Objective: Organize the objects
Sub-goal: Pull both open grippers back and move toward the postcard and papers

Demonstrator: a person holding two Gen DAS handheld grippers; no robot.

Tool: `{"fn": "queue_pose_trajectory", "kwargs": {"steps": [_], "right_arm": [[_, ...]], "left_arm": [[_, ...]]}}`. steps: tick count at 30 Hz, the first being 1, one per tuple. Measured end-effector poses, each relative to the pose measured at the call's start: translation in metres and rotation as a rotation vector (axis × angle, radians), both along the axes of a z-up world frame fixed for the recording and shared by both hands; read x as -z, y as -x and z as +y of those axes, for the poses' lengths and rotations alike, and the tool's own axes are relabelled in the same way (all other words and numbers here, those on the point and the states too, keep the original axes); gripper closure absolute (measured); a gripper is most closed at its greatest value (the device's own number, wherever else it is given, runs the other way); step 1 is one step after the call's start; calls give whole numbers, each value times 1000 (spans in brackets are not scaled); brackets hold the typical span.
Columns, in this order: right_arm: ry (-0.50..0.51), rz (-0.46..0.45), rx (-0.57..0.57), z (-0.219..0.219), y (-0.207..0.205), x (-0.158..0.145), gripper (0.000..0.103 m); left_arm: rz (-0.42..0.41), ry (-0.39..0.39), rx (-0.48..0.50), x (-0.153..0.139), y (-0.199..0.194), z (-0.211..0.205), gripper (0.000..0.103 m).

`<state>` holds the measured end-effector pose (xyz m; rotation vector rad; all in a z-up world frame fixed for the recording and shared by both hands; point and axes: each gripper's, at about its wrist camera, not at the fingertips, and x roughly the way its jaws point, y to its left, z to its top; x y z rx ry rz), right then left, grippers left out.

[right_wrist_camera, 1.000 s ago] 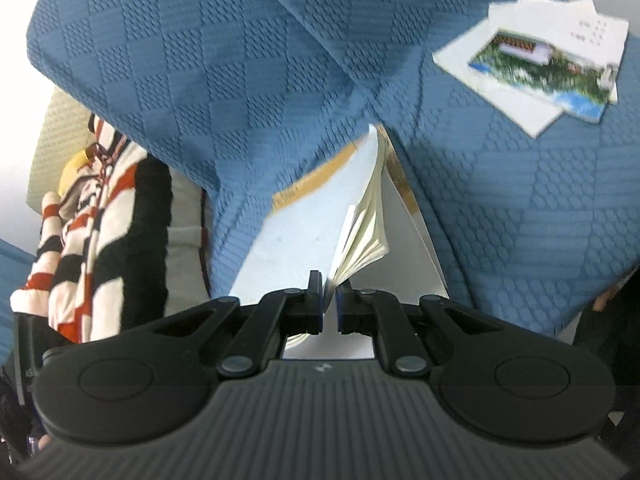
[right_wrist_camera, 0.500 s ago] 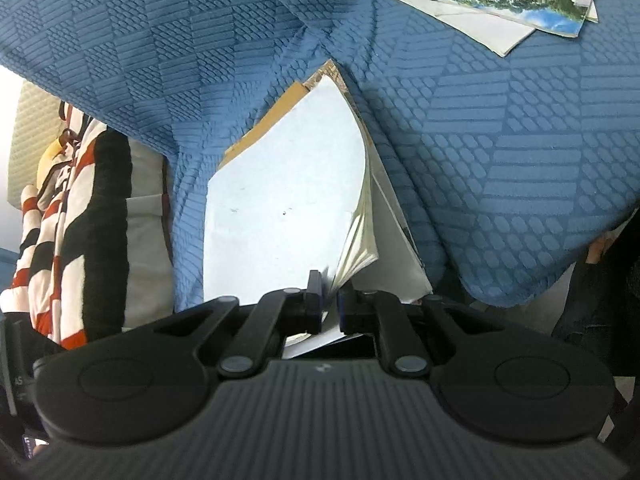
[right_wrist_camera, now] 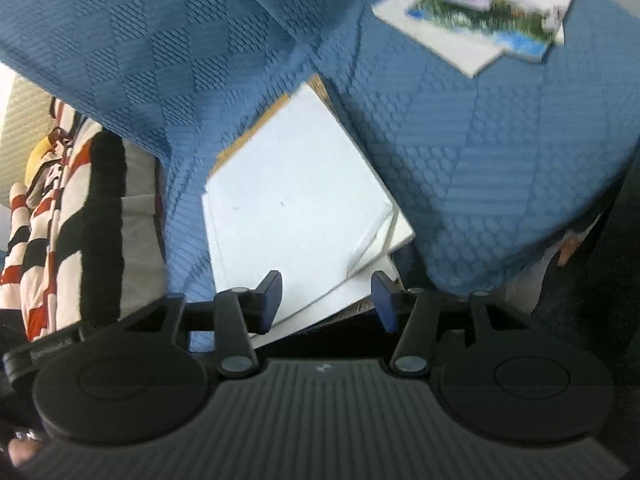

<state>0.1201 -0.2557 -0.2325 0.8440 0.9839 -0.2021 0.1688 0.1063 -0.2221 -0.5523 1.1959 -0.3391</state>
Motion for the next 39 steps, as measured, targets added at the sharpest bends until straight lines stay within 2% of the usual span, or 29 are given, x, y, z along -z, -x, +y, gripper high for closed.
{"fn": "queue_pose_trajectory", "kwargs": {"steps": [7, 11, 21, 28, 39], "right_arm": [[124, -126, -33, -3, 16, -57, 50], [201, -195, -55, -3, 29, -91, 50], [317, -325, -85, -2, 72, -151, 50], [377, -385, -85, -5, 104, -177, 50], [430, -418, -55, -21, 153, -179, 50]], "left_arm": [[-152, -44, 26, -61, 16, -19, 68], [-220, -40, 32, -91, 30, -31, 68], [-357, -58, 42, -150, 71, -62, 66], [-415, -69, 63, -168, 100, -88, 65], [-459, -70, 122, -176, 135, -132, 63]]}}
